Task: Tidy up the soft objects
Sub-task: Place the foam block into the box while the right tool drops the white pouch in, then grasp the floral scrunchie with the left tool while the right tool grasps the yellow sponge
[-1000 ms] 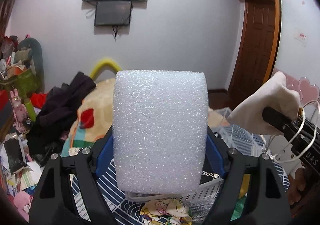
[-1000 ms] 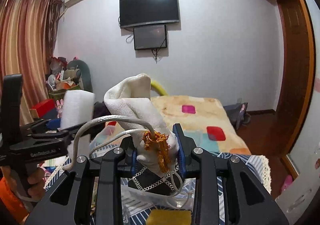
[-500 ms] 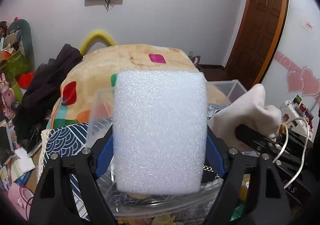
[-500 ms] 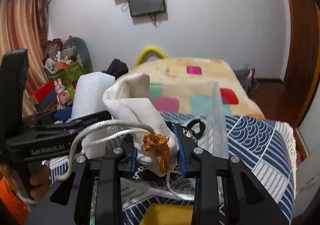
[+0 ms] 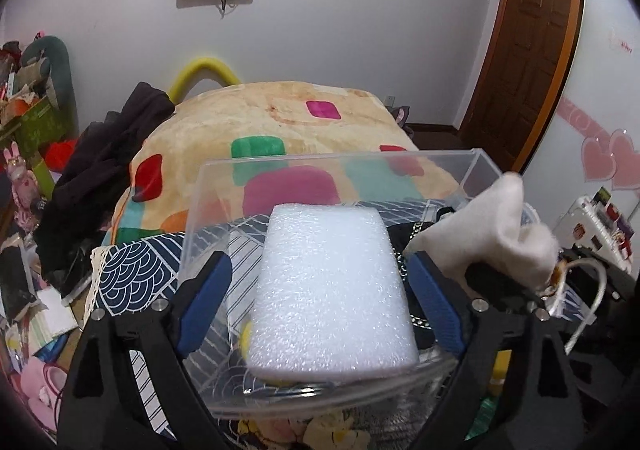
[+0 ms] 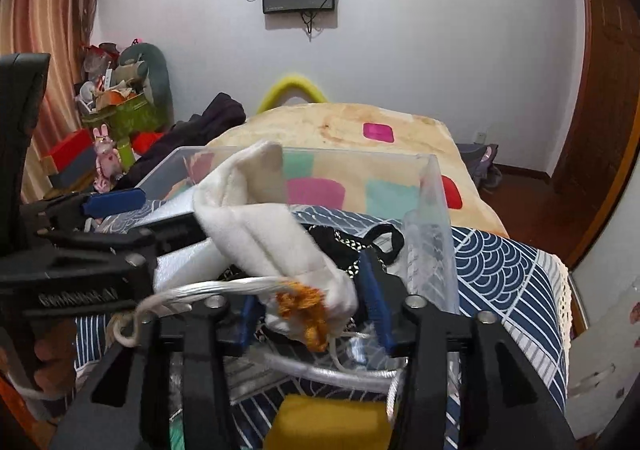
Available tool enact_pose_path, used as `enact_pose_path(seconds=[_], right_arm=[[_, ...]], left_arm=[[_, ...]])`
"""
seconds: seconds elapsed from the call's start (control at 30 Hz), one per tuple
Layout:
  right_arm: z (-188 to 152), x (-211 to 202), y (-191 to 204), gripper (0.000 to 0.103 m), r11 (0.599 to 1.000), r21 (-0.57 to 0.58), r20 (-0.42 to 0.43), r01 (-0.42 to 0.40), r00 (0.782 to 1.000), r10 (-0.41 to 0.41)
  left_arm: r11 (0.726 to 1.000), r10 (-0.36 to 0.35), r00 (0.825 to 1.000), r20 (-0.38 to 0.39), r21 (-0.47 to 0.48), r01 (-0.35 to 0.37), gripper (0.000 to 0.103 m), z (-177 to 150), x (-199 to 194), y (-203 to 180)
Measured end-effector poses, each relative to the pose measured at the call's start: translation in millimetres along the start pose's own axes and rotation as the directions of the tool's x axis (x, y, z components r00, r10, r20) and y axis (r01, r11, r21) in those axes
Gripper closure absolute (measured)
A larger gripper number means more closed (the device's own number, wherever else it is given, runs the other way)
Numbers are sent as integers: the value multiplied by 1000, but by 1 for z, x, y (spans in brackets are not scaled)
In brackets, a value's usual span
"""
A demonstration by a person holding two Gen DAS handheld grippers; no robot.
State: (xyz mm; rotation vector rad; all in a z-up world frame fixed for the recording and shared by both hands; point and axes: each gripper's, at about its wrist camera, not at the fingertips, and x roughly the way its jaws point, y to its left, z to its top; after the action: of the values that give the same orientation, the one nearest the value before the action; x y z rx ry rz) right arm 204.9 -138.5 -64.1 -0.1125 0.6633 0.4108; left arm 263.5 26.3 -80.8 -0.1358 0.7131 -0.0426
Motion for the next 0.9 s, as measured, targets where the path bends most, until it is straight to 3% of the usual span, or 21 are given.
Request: enact_pose_path(seconds=[0.23,0.43,0.67,0.9], right_arm=[[2,-19,-8,32,1000,10,32,-5,999,5],[2,-41,-12,23,1000,7,90,1,996,-2],[-7,-68,-17,20,999,28,154,-27,988,22],[-27,-66,-20,20,998,51,110,-21,994,15]], left_arm=[[1000,2,998,59,-9,-2,8,0,-30,6],[1000,-16,995,96,-9,17,4,-3,-53,8],[999,-16,991,129,49,10,1,-20,-82,3],[999,-16,996,84,31,13,1,-47,-85,12]])
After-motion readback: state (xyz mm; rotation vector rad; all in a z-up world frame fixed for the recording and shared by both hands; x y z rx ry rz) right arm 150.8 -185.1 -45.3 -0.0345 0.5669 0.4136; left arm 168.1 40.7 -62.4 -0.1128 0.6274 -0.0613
